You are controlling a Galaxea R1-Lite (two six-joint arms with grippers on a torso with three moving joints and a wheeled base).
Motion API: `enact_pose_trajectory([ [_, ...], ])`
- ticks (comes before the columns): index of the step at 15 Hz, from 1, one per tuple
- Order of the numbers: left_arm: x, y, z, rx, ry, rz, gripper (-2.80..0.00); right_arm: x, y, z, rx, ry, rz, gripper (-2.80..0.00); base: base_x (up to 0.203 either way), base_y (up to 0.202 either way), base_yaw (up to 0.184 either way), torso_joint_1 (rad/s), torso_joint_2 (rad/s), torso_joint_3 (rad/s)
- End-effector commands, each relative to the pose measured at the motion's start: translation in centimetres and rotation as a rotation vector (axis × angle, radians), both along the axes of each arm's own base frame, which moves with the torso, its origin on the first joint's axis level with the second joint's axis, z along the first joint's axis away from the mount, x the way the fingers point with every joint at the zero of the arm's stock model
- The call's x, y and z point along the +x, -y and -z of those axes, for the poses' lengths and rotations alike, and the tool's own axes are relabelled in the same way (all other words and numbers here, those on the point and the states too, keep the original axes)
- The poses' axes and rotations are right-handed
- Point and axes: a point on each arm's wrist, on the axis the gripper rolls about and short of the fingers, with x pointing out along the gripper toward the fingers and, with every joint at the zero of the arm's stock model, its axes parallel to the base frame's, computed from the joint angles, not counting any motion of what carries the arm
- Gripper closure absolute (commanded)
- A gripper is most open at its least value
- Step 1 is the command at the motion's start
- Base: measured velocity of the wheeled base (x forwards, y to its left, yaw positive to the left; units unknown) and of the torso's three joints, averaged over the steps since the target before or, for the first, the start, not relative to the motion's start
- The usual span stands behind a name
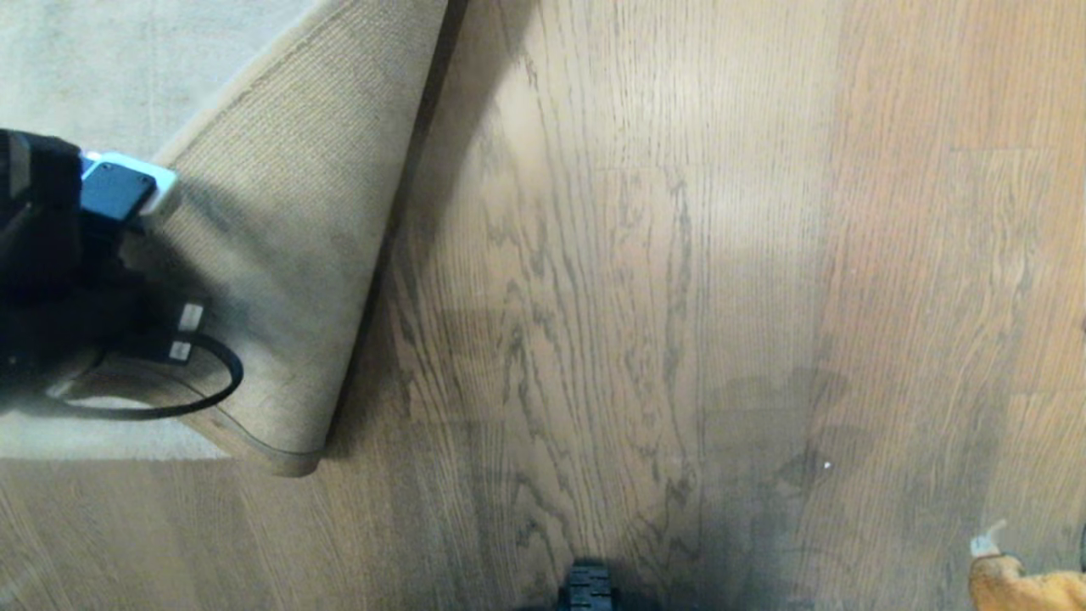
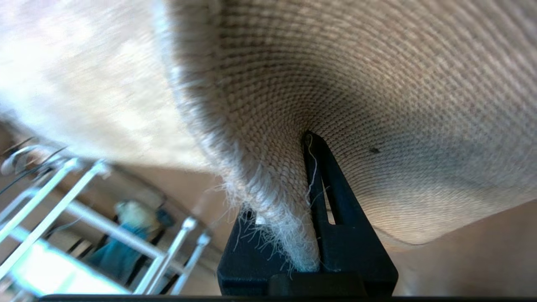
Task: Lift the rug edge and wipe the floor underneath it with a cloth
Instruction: Lift up the carpet
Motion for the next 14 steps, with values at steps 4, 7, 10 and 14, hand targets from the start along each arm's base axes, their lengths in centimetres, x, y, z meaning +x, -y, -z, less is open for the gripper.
enact_pose_trajectory([
  [4, 2.9, 0.5, -2.1, -0.049, -0.017, 0.099, 0.0, 0.0, 0.0, 0.0, -0.001, -0.001, 0.0, 0.0, 0.0, 0.0, 0.0, 0.0, 0.0, 0.0],
  [7, 3.7, 0.5, -3.8, -0.088, -0.059, 0.171, 0.0, 0.0, 0.0, 0.0, -0.002, -0.001, -0.001, 0.0, 0.0, 0.0, 0.0, 0.0, 0.0, 0.0],
  [10, 4.3, 0.5, -5.0, -0.096, -0.097, 0.221, 0.0, 0.0, 0.0, 0.0, -0.001, -0.001, 0.0, 0.0, 0.0, 0.0, 0.0, 0.0, 0.0, 0.0],
  [14, 4.4, -0.7, -5.2, -0.074, -0.119, 0.223, 0.0, 0.0, 0.0, 0.0, -0.004, -0.002, 0.0, 0.0, 0.0, 0.0, 0.0, 0.0, 0.0, 0.0],
])
